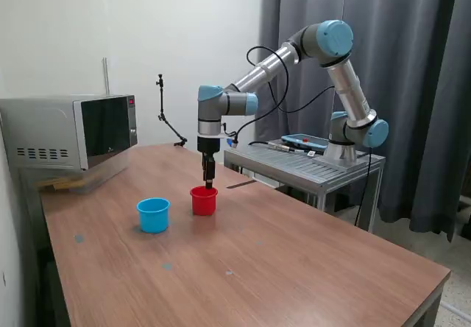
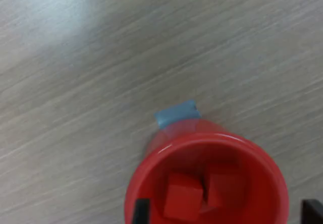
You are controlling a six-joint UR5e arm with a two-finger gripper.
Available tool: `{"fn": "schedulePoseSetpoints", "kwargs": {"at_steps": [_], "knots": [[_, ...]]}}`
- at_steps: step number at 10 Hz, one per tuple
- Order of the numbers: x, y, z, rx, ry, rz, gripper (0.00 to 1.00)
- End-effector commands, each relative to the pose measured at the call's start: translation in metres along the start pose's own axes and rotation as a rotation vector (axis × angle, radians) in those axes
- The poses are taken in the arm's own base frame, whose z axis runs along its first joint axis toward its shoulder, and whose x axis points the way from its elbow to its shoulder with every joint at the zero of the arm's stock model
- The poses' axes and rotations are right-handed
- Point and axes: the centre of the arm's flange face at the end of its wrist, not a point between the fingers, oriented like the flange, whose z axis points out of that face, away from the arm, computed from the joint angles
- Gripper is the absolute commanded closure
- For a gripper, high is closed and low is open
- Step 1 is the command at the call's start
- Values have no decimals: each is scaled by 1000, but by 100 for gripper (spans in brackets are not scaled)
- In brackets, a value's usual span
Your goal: Place red objects in the red bin, and blue objects in the blue bin.
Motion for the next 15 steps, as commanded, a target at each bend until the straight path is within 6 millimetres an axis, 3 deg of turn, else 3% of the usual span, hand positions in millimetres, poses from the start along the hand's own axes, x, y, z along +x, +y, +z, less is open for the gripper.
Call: {"fn": "schedulePoseSetpoints", "kwargs": {"at_steps": [1,3,7,10,13,15], "knots": [[1,0,-2,-2,-1,-2,0],[9,-4,-9,-7,-2,-17,0],[24,-18,-68,-84,17,-39,0],[32,-47,-99,-31,7,-61,0],[27,-76,-149,2,5,-65,0],[33,-106,-197,-18,15,-87,0]]}}
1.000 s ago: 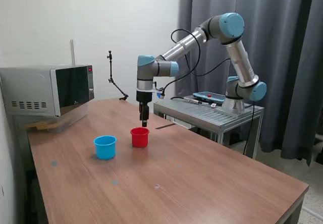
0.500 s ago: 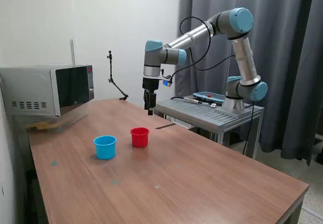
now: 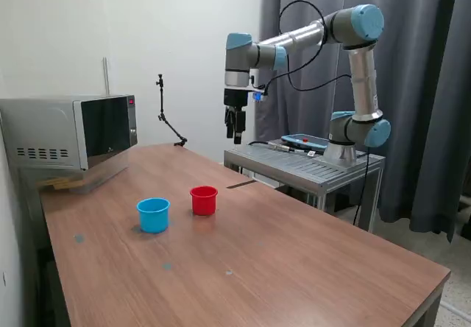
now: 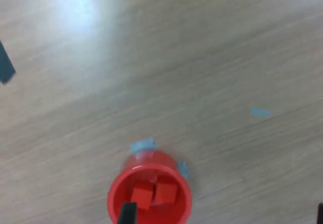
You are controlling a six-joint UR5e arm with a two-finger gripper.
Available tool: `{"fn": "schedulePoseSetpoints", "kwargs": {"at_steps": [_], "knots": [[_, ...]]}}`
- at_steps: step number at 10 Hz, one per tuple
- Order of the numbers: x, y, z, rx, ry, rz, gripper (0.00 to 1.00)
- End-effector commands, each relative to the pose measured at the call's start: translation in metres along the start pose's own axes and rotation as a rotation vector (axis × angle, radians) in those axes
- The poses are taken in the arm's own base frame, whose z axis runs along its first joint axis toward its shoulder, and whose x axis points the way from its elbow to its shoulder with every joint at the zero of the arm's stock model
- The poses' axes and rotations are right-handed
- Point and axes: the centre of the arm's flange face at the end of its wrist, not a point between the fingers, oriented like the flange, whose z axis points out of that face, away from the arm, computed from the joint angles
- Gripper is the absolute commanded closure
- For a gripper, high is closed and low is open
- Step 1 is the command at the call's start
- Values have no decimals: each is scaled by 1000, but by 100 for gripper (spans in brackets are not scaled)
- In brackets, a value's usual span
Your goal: Place red objects in the red bin, and blue objects in the blue bin.
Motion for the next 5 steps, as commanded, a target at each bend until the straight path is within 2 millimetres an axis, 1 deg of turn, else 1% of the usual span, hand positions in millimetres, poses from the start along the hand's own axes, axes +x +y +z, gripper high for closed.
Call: {"fn": "schedulePoseSetpoints", "kwargs": {"at_steps": [1,3,4,5], "knots": [[3,-32,-51,-32,9,-15,0],[0,-59,-85,-22,8,-41,0],[4,-74,-98,-12,7,-54,0],[4,-82,-109,-27,9,-59,0]]}}
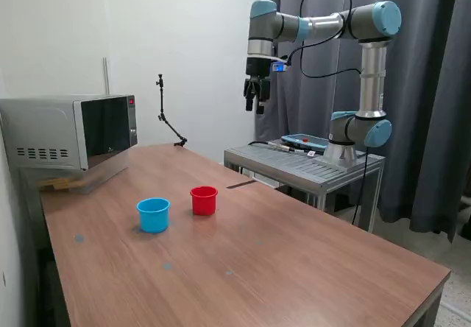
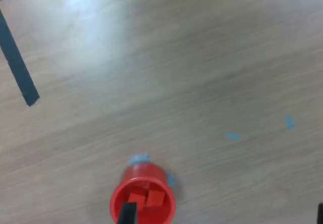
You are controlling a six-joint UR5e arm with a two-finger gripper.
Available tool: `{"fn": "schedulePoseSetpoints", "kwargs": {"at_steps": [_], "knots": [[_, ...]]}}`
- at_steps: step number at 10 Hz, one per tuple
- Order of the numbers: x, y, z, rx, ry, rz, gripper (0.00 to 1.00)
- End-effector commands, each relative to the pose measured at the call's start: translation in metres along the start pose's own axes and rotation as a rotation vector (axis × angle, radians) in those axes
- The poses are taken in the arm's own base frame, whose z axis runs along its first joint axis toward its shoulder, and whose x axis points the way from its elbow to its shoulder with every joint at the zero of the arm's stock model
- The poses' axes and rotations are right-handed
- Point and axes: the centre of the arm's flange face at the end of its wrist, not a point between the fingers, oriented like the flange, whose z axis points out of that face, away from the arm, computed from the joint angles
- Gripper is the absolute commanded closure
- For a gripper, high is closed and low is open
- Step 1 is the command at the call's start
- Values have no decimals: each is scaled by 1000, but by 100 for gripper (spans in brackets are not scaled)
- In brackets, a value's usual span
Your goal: Place red objects in the red bin, and blue objects in the blue bin.
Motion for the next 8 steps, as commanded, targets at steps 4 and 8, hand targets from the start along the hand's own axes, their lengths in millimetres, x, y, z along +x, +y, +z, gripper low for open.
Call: {"fn": "schedulePoseSetpoints", "kwargs": {"at_steps": [4,8], "knots": [[20,-70,-64,-36,12,-67,0],[32,-116,-93,-31,19,-173,0]]}}
